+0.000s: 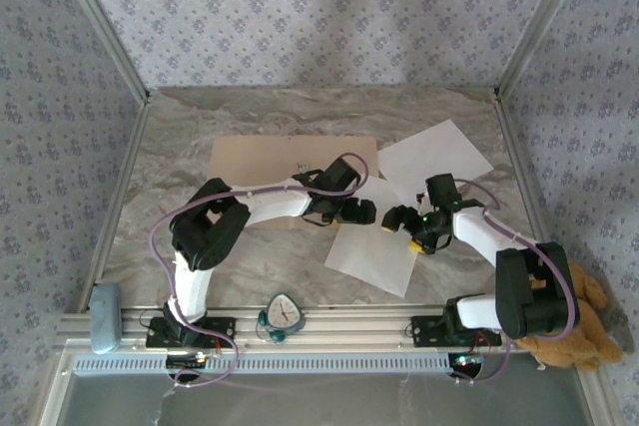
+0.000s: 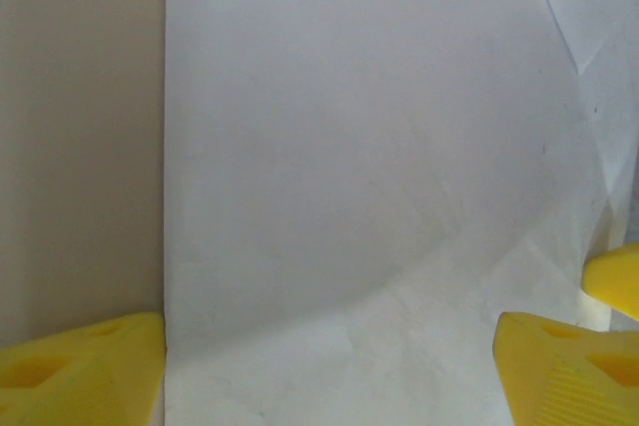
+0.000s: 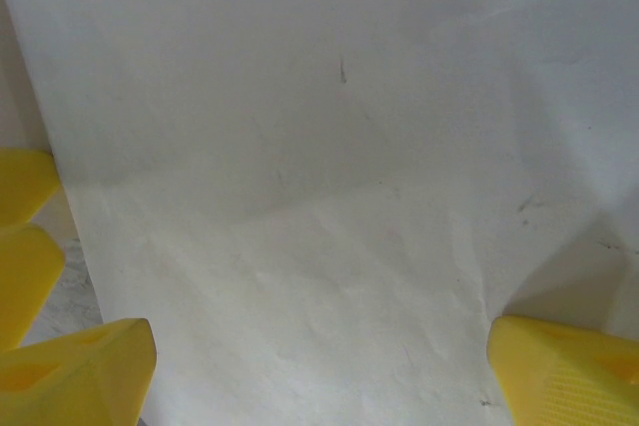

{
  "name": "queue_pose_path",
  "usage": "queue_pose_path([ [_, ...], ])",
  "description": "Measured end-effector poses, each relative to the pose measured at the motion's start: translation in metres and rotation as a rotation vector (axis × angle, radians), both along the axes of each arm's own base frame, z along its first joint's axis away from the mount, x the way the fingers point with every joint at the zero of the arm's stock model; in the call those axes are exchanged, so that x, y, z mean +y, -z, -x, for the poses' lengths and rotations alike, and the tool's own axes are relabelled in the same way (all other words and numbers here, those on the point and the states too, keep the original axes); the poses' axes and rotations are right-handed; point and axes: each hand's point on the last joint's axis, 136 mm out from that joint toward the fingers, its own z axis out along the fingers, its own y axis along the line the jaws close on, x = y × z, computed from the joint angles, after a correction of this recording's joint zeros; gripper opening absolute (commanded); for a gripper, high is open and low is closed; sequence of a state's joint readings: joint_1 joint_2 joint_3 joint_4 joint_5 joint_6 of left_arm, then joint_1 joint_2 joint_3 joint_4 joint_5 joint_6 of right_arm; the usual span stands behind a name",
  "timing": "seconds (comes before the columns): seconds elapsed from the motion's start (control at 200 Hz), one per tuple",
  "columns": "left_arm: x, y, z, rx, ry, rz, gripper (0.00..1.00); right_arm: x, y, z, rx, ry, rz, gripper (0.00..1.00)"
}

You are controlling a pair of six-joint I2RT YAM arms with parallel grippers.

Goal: Put the files into the folder

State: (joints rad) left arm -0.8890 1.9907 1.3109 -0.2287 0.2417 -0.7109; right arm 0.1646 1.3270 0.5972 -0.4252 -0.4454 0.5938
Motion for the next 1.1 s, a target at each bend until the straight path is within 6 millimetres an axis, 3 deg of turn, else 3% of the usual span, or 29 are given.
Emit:
queue_pose_path([
  [0.445, 0.000, -0.014, 0.006, 0.086, -0.021, 0.130, 0.83, 0.000, 0.000, 0.000, -0.001, -0.002, 0.000, 0.90],
  [0.665, -0.008, -0.029, 0.008, 0.096, 0.001, 0.198, 0.76, 0.000, -0.001, 0.000, -0.003, -0.002, 0.000, 0.90],
  [1.099, -0.005, -0.021, 0.017, 0.119, 0.039, 0.147, 0.57, 0.000, -0.002, 0.000, -0.007, -0.002, -0.001, 0.90],
])
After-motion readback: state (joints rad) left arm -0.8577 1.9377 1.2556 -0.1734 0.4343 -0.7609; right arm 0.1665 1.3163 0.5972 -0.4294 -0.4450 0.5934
